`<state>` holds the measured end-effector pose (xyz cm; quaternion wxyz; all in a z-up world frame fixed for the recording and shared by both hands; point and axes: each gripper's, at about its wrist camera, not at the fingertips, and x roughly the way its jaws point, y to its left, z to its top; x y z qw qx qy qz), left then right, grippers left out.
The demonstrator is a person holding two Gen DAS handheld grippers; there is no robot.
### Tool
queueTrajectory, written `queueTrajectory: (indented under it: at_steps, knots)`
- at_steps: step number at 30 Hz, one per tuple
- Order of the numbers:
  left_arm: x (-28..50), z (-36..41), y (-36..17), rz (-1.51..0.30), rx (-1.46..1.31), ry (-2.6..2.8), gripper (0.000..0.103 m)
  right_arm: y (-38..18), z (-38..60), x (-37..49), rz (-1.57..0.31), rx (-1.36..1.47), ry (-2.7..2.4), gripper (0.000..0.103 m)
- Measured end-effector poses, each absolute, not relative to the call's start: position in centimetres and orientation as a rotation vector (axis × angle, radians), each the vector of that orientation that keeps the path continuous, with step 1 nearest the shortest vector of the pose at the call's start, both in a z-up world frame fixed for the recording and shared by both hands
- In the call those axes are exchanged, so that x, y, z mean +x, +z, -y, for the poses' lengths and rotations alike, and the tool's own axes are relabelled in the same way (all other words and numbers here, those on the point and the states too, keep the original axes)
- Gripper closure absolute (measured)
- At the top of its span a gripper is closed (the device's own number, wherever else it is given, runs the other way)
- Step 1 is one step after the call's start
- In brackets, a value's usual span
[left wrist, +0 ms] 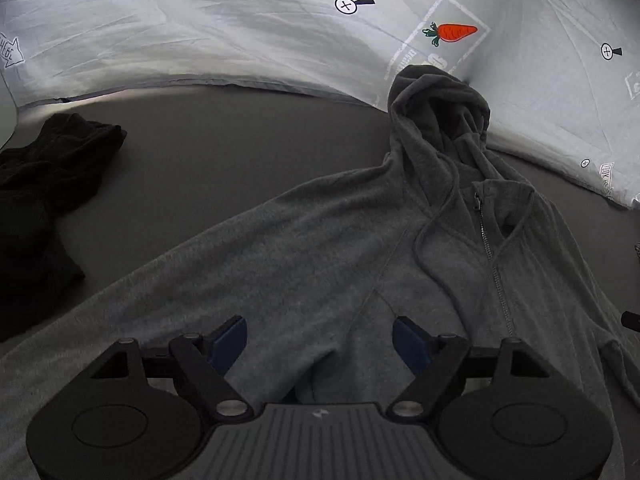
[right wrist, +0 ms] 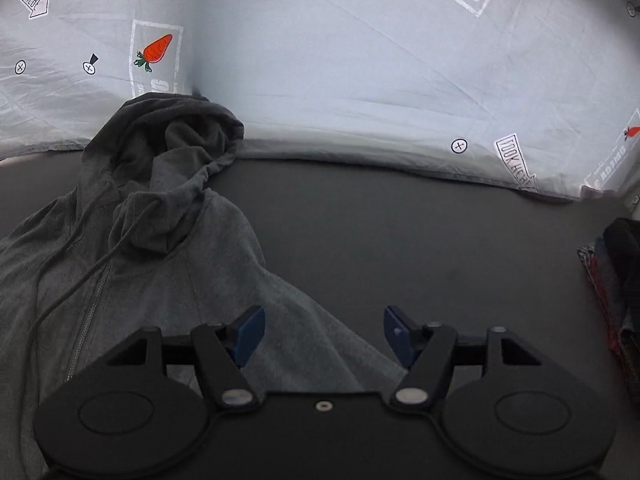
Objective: Fold clothes
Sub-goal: 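Lay the hoodie back down flat and open both grippers, then pinch the hoodie hem with both grippers and tug it straight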
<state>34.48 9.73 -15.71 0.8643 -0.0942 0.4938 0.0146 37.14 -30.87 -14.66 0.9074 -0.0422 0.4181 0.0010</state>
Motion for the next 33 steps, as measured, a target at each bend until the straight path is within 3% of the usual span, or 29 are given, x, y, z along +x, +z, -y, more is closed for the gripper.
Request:
queueTrajectory:
  at_steps: [1, 2, 3, 6, 14, 18, 19, 20, 21, 22, 23, 28, 33]
  knots:
    - [31.9, -9.8, -16.1, -1.064, -0.209, 0.045, 0.03, -15.0, 31.7, 34.9, -0.902, -0.056, -0.008, 0.036]
    - [29.8, -9.9, -16.3, -1.08, -0.243, 0.052, 0.044, -15.2, 32.4, 32.6, -0.94, -0.026, -0.019, 0.036]
    - [27.9, -9.9, -16.5, -1.088, -0.3, 0.049, 0.048, -15.6, 33.0, 29.8, -0.971, 0.017, -0.026, 0.037]
    - [22.1, -9.6, -16.9, -1.106, -0.441, 0.04, 0.049, -16.8, 33.9, 24.6, -1.033, 0.128, -0.022, 0.044]
    - [14.7, -9.1, -17.8, -1.098, -0.599, -0.004, 0.048, -16.7, 33.9, 16.5, -1.064, 0.221, 0.156, 0.045]
    - [12.5, -7.2, -18.1, -1.101, -0.471, -0.072, 0.049, -17.9, 32.6, 13.7, -1.099, 0.221, 0.228, 0.044]
    - [12.2, -6.5, -18.1, -1.091, -0.427, -0.059, 0.051, -18.2, 31.9, 13.2, -1.083, 0.178, 0.202, 0.049]
    - [12.0, -5.8, -18.1, -1.08, -0.386, -0.037, 0.064, -18.4, 31.0, 12.7, -1.064, 0.132, 0.173, 0.052]
    - [11.9, -5.4, -18.2, -1.081, -0.365, -0.032, 0.078, -18.3, 30.3, 12.4, -1.057, 0.089, 0.153, 0.066]
    - [12.0, -5.2, -18.1, -1.093, -0.369, -0.046, 0.089, -18.1, 29.8, 12.3, -1.059, 0.076, 0.153, 0.098]
    - [12.1, -5.0, -17.8, -1.109, -0.366, -0.054, 0.092, -17.7, 29.5, 12.2, -1.048, 0.09, 0.154, 0.098]
    - [10.8, -5.4, -15.4, -1.108, -0.378, -0.081, 0.093, -15.4, 30.0, 10.9, -1.025, 0.09, 0.15, 0.098]
    - [10.4, -6.0, -18.4, -1.178, -0.376, -0.028, 0.088, -17.4, 30.4, 11.5, -1.089, 0.104, 0.121, 0.094]
